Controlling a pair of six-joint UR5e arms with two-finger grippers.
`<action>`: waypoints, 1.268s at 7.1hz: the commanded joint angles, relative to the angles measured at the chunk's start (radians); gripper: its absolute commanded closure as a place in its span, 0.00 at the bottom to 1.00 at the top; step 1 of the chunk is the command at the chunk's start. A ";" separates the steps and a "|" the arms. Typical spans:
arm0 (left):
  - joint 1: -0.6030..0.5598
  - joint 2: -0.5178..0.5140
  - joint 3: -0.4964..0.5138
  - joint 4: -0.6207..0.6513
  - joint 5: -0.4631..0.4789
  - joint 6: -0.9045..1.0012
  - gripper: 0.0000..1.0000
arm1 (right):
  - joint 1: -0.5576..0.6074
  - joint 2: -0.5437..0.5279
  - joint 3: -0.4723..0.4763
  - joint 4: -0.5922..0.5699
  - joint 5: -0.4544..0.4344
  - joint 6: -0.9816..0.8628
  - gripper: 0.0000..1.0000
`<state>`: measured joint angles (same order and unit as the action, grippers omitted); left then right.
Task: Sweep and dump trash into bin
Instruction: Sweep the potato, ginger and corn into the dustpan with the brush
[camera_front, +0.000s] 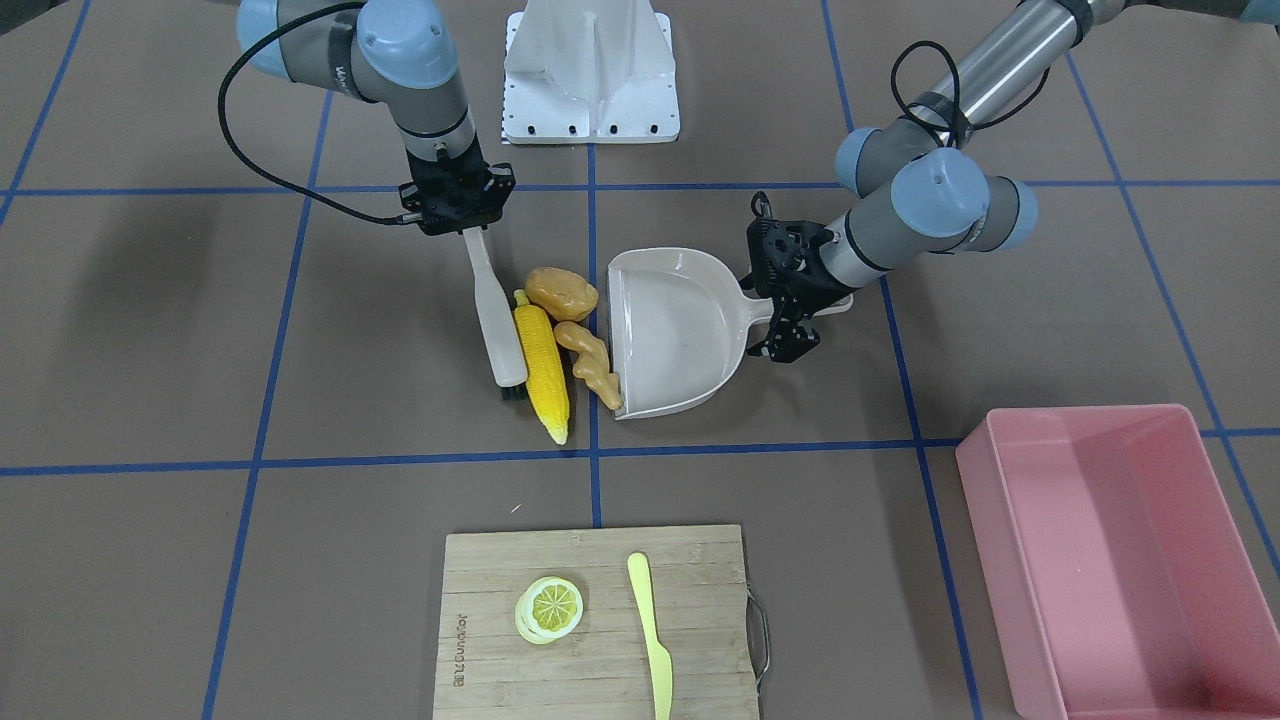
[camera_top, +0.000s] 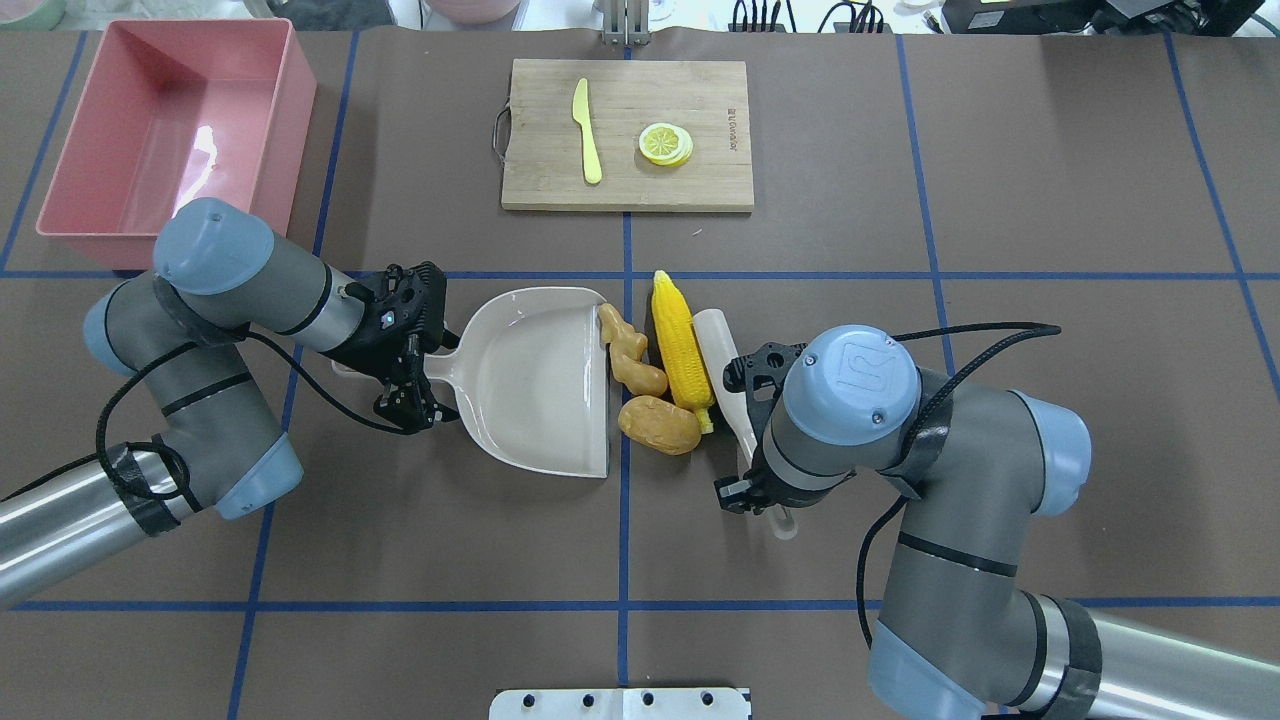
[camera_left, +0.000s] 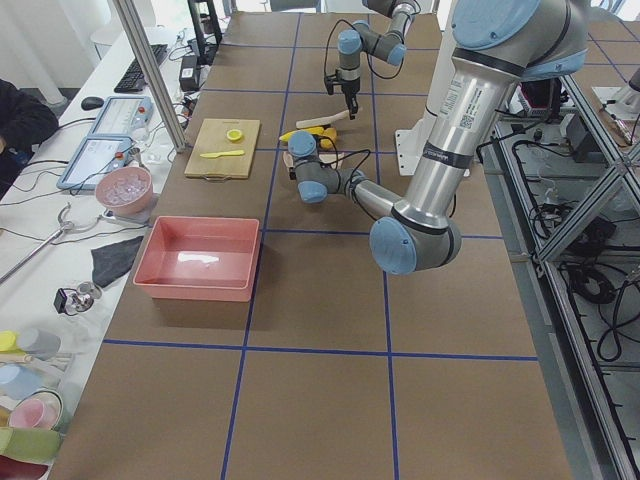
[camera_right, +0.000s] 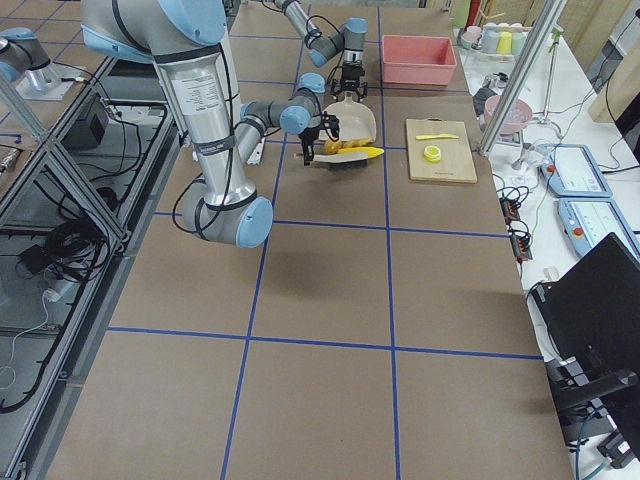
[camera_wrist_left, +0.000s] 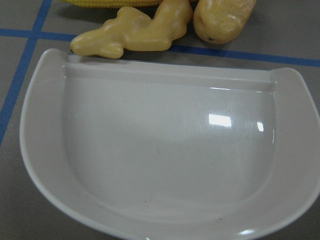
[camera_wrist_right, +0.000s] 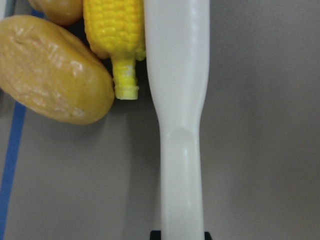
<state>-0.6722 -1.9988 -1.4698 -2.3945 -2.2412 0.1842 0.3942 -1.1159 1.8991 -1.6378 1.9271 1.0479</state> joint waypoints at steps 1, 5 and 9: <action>0.003 -0.002 0.000 0.000 0.002 -0.002 0.03 | -0.040 0.054 -0.020 -0.001 -0.002 0.049 1.00; 0.011 -0.005 0.002 0.000 0.003 0.000 0.03 | -0.060 0.125 -0.041 -0.004 -0.016 0.082 1.00; 0.013 -0.008 0.008 0.000 0.003 0.000 0.03 | -0.005 0.076 0.000 -0.017 0.041 0.055 1.00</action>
<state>-0.6597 -2.0049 -1.4636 -2.3946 -2.2381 0.1841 0.3604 -1.0103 1.8840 -1.6525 1.9390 1.1219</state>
